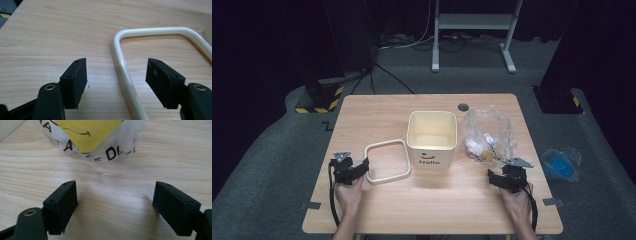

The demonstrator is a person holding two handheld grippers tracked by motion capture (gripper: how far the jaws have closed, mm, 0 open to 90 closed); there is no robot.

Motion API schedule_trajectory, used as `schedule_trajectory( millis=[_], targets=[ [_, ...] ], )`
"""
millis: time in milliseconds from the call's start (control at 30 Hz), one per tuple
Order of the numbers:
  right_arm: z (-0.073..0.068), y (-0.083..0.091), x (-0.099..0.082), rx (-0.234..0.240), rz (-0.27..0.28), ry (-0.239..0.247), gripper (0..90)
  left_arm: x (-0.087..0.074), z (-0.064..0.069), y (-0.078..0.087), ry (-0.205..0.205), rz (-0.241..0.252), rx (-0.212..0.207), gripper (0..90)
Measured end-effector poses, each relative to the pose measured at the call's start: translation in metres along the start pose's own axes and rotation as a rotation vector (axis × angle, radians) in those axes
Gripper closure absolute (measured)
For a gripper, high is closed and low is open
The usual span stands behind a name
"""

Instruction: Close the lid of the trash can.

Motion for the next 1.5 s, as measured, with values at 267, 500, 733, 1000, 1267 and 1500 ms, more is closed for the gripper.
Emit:
schedule_trajectory(
  millis=[267,500,733,1000,1267,1500],
  targets=[
    [0.0,0.0,0.0,-0.001,0.0,0.0,19.5,-0.003,0.007,-0.008,-0.033,-0.038,0.022,45.2],
    [-0.002,-0.001,0.0,0.0,-0.002,-0.005,19.0,-0.006,0.008,-0.014,-0.059,-0.065,0.059,55.2],
    [-0.002,-0.001,0.0,0.0,-0.002,-0.007,19.0,-0.005,0.015,-0.015,-0.114,-0.073,0.098,60.8],
    [-0.002,-0.001,0.0,-0.001,-0.001,-0.007,19.1,-0.001,0.023,-0.018,-0.129,-0.083,0.115,71.6],
    [-0.003,0.0,0.0,0.001,-0.002,-0.008,19.3,0.001,0.024,-0.02,-0.14,-0.09,0.121,77.1],
    [-0.003,0.0,0.0,0.001,-0.002,0.0,19.3,0.001,0.024,-0.02,-0.137,-0.096,0.118,79.9]
  ],
)
Point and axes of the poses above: each handheld gripper's, and its own axes: y roughly backward along the jaws, x roughly out of its top, z roughly to its right, the point moved 3 cm from there along -y, roughly forward along the jaws, and after that the axes turned 7 degrees about x, right-handed, at the moved point
